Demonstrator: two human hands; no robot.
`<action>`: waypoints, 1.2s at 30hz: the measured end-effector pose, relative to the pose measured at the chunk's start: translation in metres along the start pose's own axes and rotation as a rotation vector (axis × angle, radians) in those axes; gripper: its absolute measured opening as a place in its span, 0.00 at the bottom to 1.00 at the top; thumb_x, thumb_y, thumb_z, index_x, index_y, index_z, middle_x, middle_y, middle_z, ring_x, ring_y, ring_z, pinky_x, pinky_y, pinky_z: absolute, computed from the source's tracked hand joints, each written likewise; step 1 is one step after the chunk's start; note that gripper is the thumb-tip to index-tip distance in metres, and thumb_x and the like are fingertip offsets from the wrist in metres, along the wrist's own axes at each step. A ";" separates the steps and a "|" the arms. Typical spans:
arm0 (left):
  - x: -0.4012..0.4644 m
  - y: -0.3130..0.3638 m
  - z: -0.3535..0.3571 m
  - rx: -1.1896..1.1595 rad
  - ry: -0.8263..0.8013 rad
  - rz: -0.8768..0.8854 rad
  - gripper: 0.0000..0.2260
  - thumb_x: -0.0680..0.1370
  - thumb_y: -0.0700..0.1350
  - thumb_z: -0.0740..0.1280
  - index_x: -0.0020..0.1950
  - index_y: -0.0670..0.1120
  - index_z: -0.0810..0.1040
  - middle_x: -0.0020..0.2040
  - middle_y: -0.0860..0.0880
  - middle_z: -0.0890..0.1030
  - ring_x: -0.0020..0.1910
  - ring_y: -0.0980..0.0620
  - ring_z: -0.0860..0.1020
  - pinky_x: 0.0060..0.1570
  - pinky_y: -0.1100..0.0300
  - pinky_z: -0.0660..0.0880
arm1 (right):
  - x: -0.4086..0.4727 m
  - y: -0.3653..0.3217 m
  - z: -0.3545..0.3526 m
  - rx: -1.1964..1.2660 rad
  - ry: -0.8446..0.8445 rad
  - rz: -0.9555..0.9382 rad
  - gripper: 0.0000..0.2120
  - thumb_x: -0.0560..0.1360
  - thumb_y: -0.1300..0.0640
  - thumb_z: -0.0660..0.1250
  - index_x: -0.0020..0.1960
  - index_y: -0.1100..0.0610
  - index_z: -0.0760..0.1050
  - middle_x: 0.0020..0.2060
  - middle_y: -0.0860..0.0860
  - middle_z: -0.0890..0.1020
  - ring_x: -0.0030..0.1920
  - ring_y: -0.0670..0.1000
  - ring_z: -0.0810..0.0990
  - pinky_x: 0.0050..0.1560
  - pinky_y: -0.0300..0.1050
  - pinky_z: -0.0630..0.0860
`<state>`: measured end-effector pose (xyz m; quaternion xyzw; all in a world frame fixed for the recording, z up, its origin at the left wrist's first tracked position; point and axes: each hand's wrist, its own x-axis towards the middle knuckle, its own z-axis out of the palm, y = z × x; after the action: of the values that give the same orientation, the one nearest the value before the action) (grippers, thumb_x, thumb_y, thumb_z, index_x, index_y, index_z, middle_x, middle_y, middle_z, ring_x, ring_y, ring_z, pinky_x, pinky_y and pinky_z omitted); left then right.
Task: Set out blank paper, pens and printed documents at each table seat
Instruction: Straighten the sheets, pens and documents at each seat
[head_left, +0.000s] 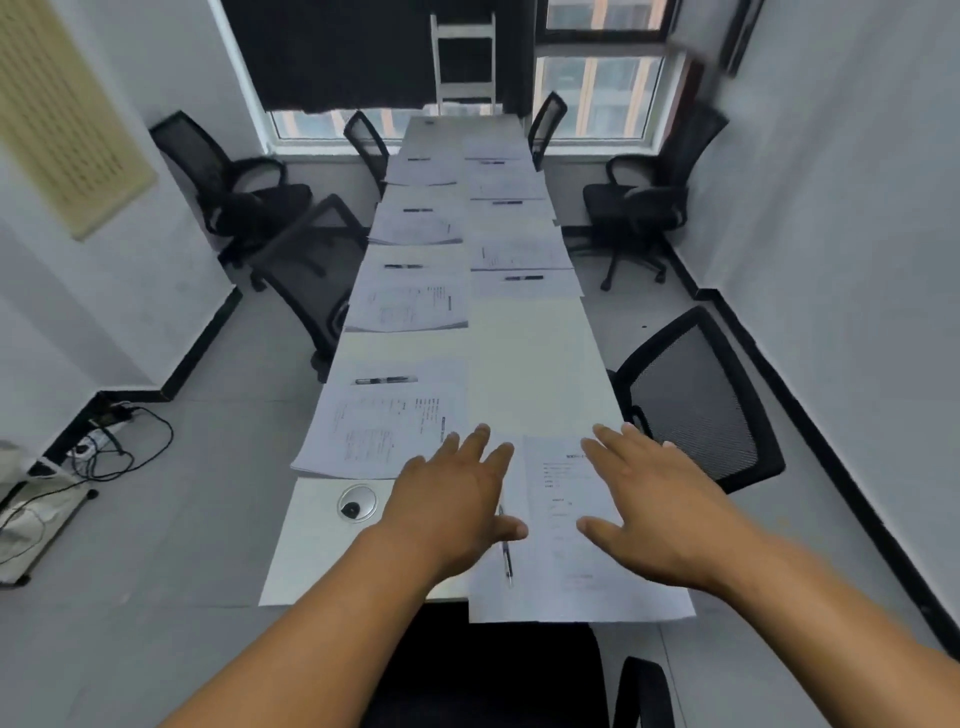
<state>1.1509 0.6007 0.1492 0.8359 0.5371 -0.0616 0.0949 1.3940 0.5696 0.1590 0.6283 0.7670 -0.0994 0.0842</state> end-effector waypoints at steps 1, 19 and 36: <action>-0.011 0.004 -0.013 -0.001 0.029 -0.010 0.43 0.82 0.69 0.67 0.89 0.56 0.50 0.91 0.50 0.47 0.89 0.42 0.51 0.80 0.38 0.64 | -0.010 -0.005 -0.013 -0.012 0.021 0.001 0.43 0.84 0.33 0.59 0.89 0.49 0.43 0.89 0.48 0.44 0.88 0.54 0.42 0.87 0.60 0.48; -0.251 0.057 -0.162 0.214 0.241 -0.235 0.40 0.83 0.68 0.66 0.88 0.52 0.55 0.90 0.46 0.54 0.88 0.40 0.55 0.82 0.33 0.60 | -0.167 -0.107 -0.167 -0.040 0.309 -0.256 0.42 0.84 0.37 0.61 0.89 0.48 0.43 0.89 0.49 0.44 0.88 0.55 0.43 0.87 0.59 0.50; -0.409 -0.111 -0.194 0.281 0.323 -0.386 0.41 0.83 0.67 0.66 0.89 0.52 0.53 0.90 0.45 0.50 0.89 0.39 0.52 0.81 0.33 0.59 | -0.169 -0.338 -0.197 -0.095 0.416 -0.434 0.43 0.82 0.36 0.63 0.88 0.48 0.45 0.89 0.48 0.50 0.88 0.56 0.47 0.86 0.60 0.53</action>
<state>0.8803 0.3271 0.4114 0.7220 0.6808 -0.0186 -0.1223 1.0951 0.3959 0.4083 0.4520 0.8879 0.0520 -0.0685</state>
